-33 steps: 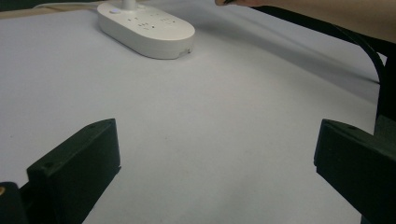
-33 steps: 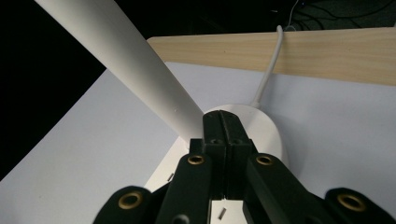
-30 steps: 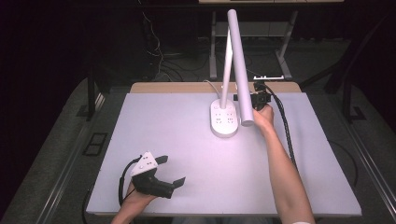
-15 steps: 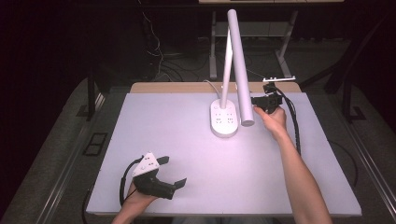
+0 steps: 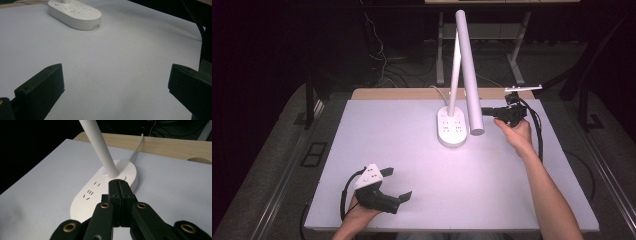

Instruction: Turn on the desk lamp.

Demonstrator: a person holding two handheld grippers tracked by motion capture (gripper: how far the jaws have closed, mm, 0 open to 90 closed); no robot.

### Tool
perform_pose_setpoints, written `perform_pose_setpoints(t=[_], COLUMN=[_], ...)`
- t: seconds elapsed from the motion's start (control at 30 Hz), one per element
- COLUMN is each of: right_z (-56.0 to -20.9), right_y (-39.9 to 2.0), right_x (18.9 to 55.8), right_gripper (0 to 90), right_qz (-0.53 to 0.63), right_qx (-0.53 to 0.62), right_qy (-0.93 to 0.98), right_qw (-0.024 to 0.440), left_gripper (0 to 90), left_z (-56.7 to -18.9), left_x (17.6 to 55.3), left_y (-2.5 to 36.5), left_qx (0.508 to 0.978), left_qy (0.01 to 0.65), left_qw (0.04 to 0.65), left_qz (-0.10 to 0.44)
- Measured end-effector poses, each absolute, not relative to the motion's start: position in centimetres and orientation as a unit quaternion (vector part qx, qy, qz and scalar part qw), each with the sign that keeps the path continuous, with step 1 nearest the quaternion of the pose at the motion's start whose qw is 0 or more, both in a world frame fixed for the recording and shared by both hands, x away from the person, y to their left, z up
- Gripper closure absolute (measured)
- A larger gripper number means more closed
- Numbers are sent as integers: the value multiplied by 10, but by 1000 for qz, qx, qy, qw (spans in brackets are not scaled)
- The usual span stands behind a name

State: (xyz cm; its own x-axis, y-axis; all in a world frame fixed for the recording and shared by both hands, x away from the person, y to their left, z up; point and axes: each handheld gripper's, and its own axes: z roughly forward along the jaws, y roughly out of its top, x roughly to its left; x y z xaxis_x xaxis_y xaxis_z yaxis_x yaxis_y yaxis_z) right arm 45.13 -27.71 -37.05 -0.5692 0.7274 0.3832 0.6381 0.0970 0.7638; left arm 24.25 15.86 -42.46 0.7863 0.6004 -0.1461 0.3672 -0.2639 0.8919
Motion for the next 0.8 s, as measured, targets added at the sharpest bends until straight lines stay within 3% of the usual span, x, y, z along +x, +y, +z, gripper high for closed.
perform_pose_setpoints(t=[0.17,0.27,0.53,0.8], right_z=[-367,-364,-354,-348], right_y=[-284,-286,-294,-294], right_x=[437,427,401,377], right_gripper=[875,697,337,0], right_qz=[488,487,491,481], right_qx=[456,455,458,452], right_qy=[742,744,737,748], right_qw=[48,59,81,66], left_gripper=[0,0,0,0], left_z=[-425,-425,-425,-425], left_x=[243,242,242,242], left_y=[159,158,158,157], left_qx=[787,787,788,789], left_qy=[307,308,307,305], left_qw=[523,523,521,521], left_qz=[111,111,111,109])
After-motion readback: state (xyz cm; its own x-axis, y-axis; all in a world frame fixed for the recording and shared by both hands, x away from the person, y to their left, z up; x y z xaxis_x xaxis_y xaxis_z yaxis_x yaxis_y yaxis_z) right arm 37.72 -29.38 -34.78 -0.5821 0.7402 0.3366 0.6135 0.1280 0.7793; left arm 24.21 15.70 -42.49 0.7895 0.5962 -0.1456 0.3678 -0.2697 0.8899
